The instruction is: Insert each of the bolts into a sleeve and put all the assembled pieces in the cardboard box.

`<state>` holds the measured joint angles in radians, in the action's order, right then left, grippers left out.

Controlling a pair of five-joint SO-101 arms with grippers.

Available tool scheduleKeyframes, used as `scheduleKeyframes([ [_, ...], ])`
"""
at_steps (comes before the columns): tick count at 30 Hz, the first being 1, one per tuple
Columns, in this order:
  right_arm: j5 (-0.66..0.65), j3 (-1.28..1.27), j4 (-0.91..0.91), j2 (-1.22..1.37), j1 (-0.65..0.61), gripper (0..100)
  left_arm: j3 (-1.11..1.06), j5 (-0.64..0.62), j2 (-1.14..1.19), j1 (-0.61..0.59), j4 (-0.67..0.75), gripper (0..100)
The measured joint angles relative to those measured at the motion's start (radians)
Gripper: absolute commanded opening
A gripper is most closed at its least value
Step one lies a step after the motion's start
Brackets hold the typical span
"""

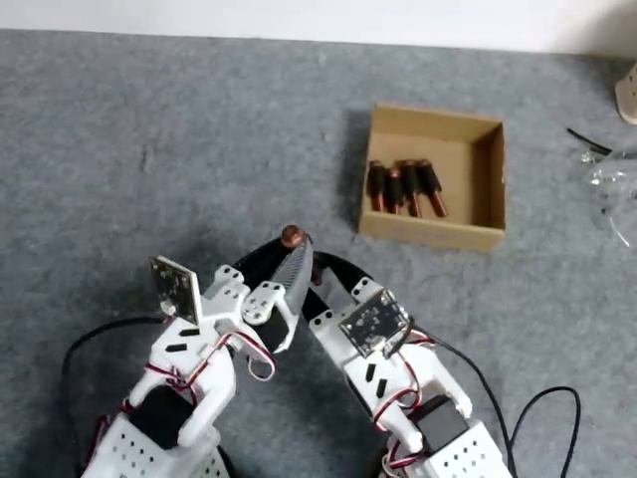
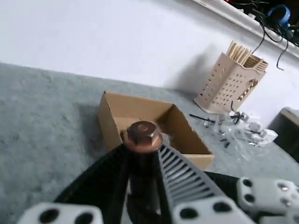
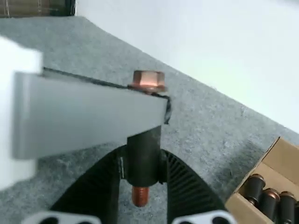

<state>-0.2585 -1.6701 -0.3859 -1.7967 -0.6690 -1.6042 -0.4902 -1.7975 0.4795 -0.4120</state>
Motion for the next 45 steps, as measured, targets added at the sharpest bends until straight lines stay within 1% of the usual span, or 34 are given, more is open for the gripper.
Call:
scheduleKeyframes([
  [6, 0.000, 0.000, 0.000, 0.000, 0.000, 0.5, -0.008, 0.000, -0.009, -0.006, 0.002, 2],
  [8, 0.000, 0.000, 0.000, 0.000, 0.000, 0.5, -0.008, 0.000, -0.009, -0.009, 0.002, 8],
  [12, 0.000, 0.000, 0.000, 0.000, 0.003, 0.5, -0.009, 0.000, -0.009, -0.032, 0.002, 24],
  [14, 0.000, 0.000, 0.000, 0.000, 0.006, 0.5, -0.009, 0.003, 0.000, -0.060, 0.000, 29],
  [15, 0.000, 0.000, 0.000, 0.000, 0.006, 0.5, -0.009, 0.003, 0.002, -0.074, 0.000, 30],
  [21, -0.003, 0.000, 0.000, 0.000, 0.040, 0.5, -0.009, 0.006, 0.002, -0.077, 0.000, 27],
  [24, -0.003, 0.000, 0.000, -0.002, 0.060, 0.5, 0.021, 0.006, 0.003, -0.120, -0.005, 24],
  [26, -0.003, 0.000, 0.000, -0.002, 0.061, 0.5, 0.066, 0.003, 0.003, -0.158, -0.035, 21],
  [28, -0.003, 0.000, 0.000, -0.002, 0.061, 0.5, 0.112, -0.038, 0.003, -0.233, -0.089, 18],
  [31, -0.003, 0.000, 0.000, -0.002, 0.094, 0.5, 0.140, -0.137, 0.003, -0.391, -0.147, 10],
  [34, -0.003, 0.000, 0.000, -0.002, 0.127, 0.5, 0.129, -0.160, -0.002, -0.517, -0.152, 0],
  [35, -0.003, 0.000, 0.000, -0.002, 0.137, 0.5, 0.115, -0.153, -0.003, -0.537, -0.152, 1],
  [37, -0.003, 0.000, 0.000, -0.002, 0.161, 0.5, 0.074, -0.110, 0.002, -0.549, -0.152, 1],
  [43, -0.003, 0.000, 0.021, -0.002, 0.224, 0.5, -0.068, 0.152, 0.006, -0.571, -0.126, 1],
  [45, -0.003, 0.000, 0.021, -0.002, 0.244, 0.5, -0.069, 0.207, -0.005, -0.589, -0.126, 1],
])
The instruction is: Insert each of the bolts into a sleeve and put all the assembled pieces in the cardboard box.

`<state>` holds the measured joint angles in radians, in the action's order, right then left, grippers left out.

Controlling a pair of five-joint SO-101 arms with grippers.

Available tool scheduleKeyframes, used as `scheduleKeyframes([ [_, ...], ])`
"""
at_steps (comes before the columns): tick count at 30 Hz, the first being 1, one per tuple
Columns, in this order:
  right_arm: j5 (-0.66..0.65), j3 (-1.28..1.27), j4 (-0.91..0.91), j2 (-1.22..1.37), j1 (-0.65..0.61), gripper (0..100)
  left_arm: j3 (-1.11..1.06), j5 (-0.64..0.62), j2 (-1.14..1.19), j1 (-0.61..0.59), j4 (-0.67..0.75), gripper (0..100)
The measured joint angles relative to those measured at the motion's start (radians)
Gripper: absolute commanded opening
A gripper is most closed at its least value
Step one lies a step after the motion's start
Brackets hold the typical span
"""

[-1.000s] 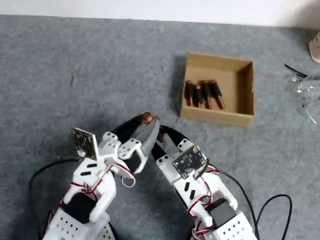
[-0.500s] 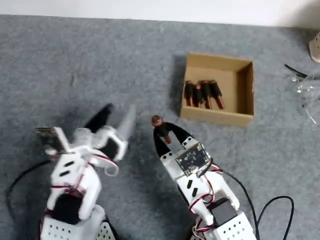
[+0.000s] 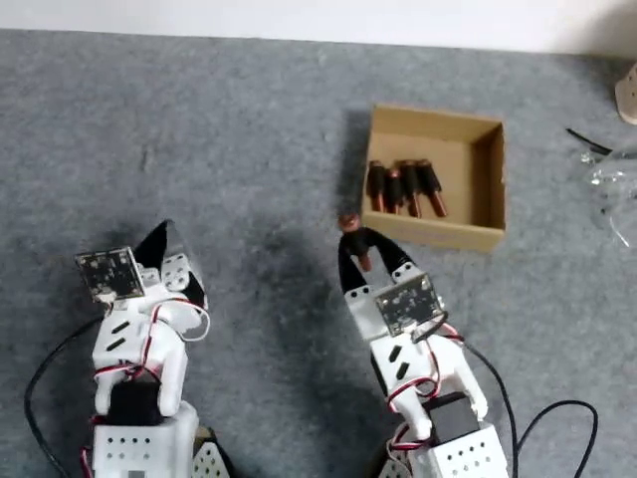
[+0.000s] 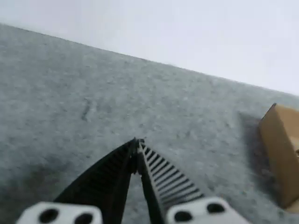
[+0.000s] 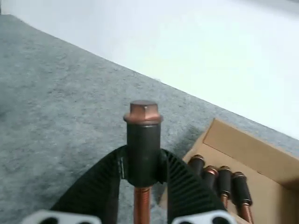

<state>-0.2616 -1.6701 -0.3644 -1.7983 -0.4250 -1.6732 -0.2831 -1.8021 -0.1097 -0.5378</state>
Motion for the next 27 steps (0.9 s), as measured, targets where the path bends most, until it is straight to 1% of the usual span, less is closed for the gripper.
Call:
scheduleKeyframes([
  [4, 0.000, 0.000, 0.000, 0.000, 0.055, 0.5, -0.003, 0.046, 0.012, -0.048, -0.023, 1],
  [9, 0.000, 0.000, 0.000, 0.003, 0.123, 0.5, -0.003, 0.110, 0.012, -0.058, -0.029, 1],
  [13, 0.000, 0.000, 0.000, 0.005, 0.121, 0.5, -0.003, 0.118, 0.012, -0.063, -0.029, 1],
  [16, 0.000, 0.003, 0.000, 0.063, 0.121, 0.5, -0.003, 0.118, 0.012, -0.063, -0.029, 1],
  [18, 0.000, 0.040, 0.000, 0.155, 0.123, 0.5, -0.003, 0.118, 0.012, -0.063, -0.029, 1],
  [20, 0.000, 0.133, 0.000, 0.296, 0.126, 0.5, -0.003, 0.118, 0.012, -0.063, -0.029, 1],
  [22, -0.003, 0.270, 0.000, 0.473, 0.140, 0.5, -0.003, 0.118, 0.012, -0.063, -0.029, 1],
  [27, -0.003, 0.704, 0.000, 1.030, 0.221, 0.5, -0.003, 0.118, 0.012, -0.063, -0.029, 1],
])
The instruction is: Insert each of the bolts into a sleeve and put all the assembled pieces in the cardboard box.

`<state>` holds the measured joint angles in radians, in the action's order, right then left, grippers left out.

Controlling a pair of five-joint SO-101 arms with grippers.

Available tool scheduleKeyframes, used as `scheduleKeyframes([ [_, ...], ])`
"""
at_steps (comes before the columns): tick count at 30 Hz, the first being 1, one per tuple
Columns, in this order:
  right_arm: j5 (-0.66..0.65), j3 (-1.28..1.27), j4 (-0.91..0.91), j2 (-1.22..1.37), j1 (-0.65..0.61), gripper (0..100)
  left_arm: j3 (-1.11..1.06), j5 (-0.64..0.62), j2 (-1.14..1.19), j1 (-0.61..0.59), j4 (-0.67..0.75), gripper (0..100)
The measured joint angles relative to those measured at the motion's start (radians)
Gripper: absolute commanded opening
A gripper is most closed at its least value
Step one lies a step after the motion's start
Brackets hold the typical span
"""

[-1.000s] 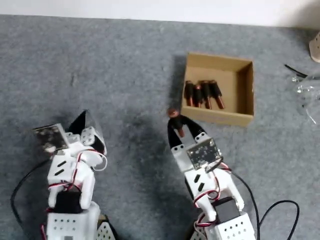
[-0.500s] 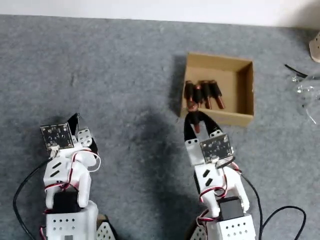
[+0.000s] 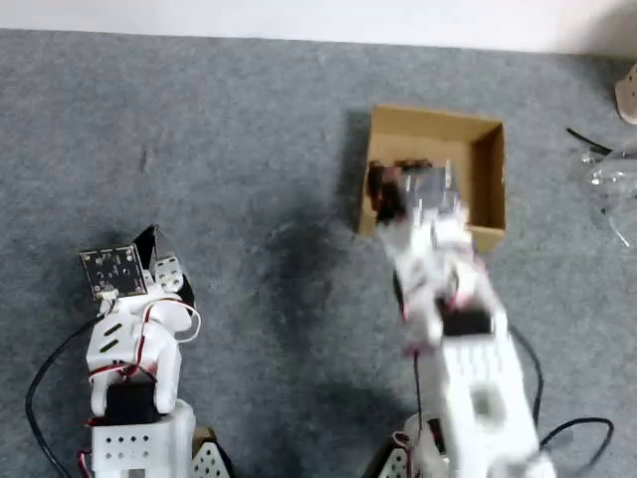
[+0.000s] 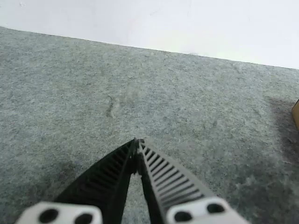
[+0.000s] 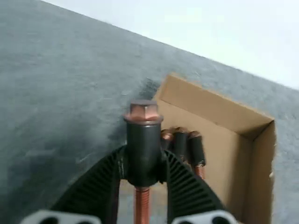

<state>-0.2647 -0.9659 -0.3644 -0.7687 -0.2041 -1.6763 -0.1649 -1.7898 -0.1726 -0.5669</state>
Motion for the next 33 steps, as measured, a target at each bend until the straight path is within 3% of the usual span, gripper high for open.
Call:
scheduleKeyframes([
  [7, 0.068, 0.580, -0.075, 0.672, 0.114, 0.5, 0.000, 0.000, 0.000, 0.000, 0.000, 1],
  [15, 0.126, 1.042, -0.281, 1.119, 0.189, 0.5, 0.000, 0.000, 0.000, 0.000, 0.000, 1],
  [25, 0.126, 1.155, -0.365, 1.257, 0.235, 2.3, 0.000, 0.000, 0.000, 0.000, 0.000, 1],
  [31, 0.126, 1.163, -0.433, 1.257, 0.236, 24.2, 0.000, 0.000, 0.000, 0.000, 0.000, 1],
  [33, 0.126, 1.178, -0.462, 1.255, 0.236, 27.4, 0.000, 0.000, 0.000, 0.000, 0.000, 1],
])
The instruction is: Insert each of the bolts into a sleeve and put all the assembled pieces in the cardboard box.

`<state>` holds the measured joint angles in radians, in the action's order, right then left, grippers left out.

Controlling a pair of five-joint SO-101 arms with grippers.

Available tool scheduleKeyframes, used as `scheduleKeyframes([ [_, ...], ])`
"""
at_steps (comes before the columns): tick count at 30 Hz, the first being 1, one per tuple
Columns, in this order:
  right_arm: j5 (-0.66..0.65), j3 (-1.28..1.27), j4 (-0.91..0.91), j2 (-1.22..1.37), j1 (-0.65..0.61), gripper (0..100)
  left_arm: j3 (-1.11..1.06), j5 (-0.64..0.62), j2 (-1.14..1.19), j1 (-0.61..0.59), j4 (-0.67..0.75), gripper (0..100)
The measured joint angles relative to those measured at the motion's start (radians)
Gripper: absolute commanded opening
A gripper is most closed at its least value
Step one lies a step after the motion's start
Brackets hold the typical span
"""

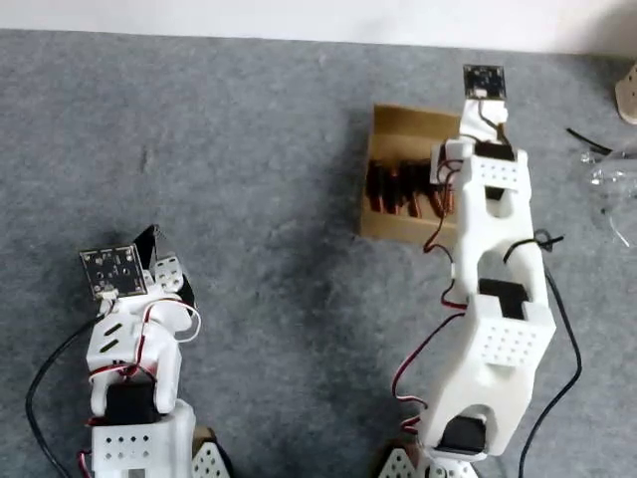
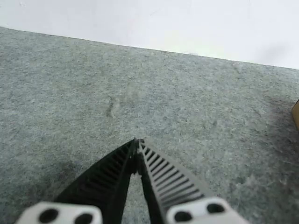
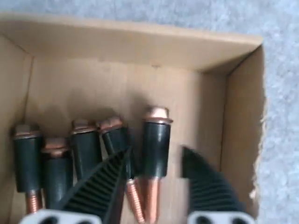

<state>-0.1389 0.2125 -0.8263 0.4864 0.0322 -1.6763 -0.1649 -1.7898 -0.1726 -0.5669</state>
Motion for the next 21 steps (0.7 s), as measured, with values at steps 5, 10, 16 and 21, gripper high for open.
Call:
scheduleKeyframes([
  [5, 0.000, 0.017, -0.080, 0.000, 0.012, 27.4, 0.000, 0.002, 0.000, 0.000, 0.000, 1],
  [10, 0.000, 0.041, -0.178, -0.066, 0.015, 27.4, 0.000, 0.002, 0.000, 0.000, 0.000, 1],
  [16, 0.000, 0.043, -0.293, -0.284, -0.002, 27.4, 0.000, 0.002, 0.000, 0.000, 0.000, 1],
  [21, 0.028, -0.092, -0.342, -0.506, -0.083, 27.4, 0.000, 0.002, 0.000, 0.000, 0.000, 1],
])
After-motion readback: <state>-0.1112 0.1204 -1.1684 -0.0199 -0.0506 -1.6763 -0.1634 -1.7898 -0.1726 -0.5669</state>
